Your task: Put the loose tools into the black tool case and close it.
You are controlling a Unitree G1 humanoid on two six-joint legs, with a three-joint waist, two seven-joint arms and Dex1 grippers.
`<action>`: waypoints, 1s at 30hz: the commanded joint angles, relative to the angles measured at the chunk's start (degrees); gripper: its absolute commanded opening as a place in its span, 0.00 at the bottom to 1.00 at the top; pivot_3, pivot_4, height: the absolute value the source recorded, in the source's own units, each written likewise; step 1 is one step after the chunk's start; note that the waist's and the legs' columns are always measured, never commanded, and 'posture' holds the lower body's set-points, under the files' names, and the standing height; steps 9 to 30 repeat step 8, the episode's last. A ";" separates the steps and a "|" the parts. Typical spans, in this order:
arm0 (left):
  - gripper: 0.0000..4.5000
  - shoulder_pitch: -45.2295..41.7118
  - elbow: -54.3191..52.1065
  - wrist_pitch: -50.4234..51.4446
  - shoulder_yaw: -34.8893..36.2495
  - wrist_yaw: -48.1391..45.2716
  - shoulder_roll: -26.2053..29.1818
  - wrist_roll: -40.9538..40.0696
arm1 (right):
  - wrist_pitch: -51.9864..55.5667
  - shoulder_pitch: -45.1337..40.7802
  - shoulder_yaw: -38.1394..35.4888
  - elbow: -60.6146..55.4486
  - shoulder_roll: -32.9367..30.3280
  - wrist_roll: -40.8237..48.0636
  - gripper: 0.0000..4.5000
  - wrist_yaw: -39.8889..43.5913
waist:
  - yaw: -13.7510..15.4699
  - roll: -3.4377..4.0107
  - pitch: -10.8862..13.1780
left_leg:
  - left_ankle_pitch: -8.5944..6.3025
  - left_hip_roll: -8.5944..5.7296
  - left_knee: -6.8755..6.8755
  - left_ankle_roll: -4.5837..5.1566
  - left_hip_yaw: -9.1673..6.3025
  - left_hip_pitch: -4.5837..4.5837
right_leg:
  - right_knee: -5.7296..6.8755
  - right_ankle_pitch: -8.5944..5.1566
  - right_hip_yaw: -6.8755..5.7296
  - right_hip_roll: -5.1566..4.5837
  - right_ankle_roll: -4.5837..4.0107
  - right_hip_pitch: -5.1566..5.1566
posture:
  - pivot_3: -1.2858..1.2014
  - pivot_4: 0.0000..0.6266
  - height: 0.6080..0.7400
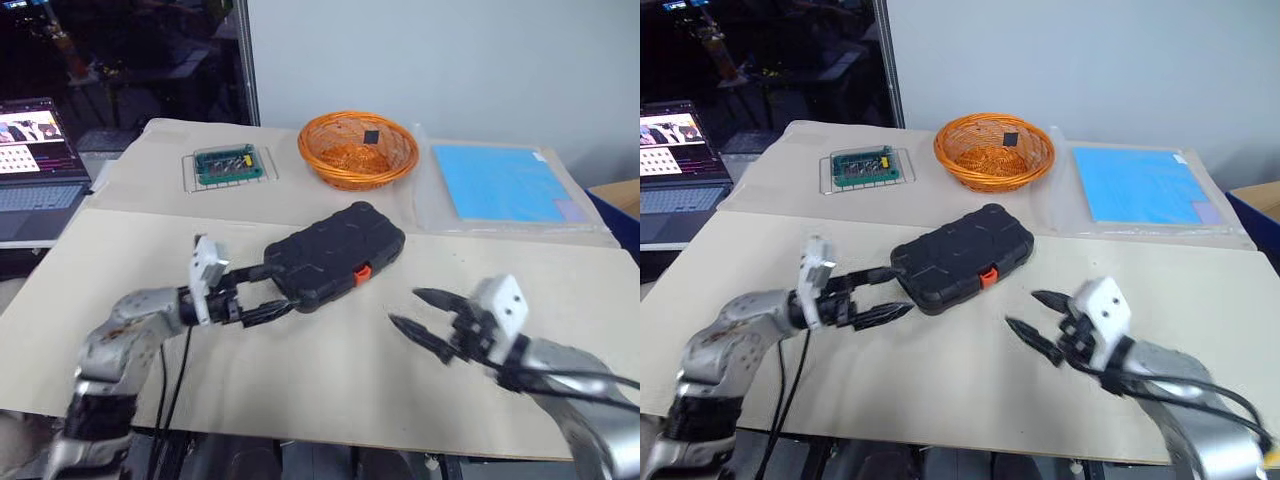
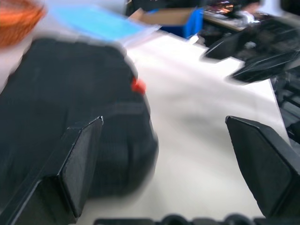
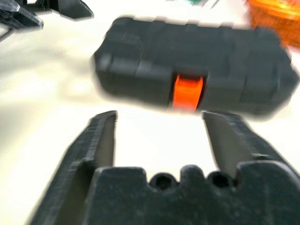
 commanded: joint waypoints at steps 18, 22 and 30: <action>1.00 10.85 -4.86 -2.54 7.28 -1.38 6.07 -1.88 | -9.34 15.88 -23.38 0.26 -2.34 1.94 0.98 11.79 | 0.28 -0.20 0.47 | -0.29 0.16 -0.19 -0.53 -0.07 0.82 | -0.50 -0.23 -0.14 -0.58 -0.43 0.32 | 0.52 0.24 1.00; 1.00 10.85 -4.86 -2.54 7.28 -1.38 6.07 -1.88 | -9.34 15.88 -23.38 0.26 -2.34 1.94 0.98 11.79 | 0.28 -0.20 0.47 | -0.29 0.16 -0.19 -0.53 -0.07 0.82 | -0.50 -0.23 -0.14 -0.58 -0.43 0.32 | 0.52 0.24 1.00; 1.00 10.85 -4.86 -2.54 7.28 -1.38 6.07 -1.88 | -9.34 15.88 -23.38 0.26 -2.34 1.94 0.98 11.79 | 0.28 -0.20 0.47 | -0.29 0.16 -0.19 -0.53 -0.07 0.82 | -0.50 -0.23 -0.14 -0.58 -0.43 0.32 | 0.52 0.24 1.00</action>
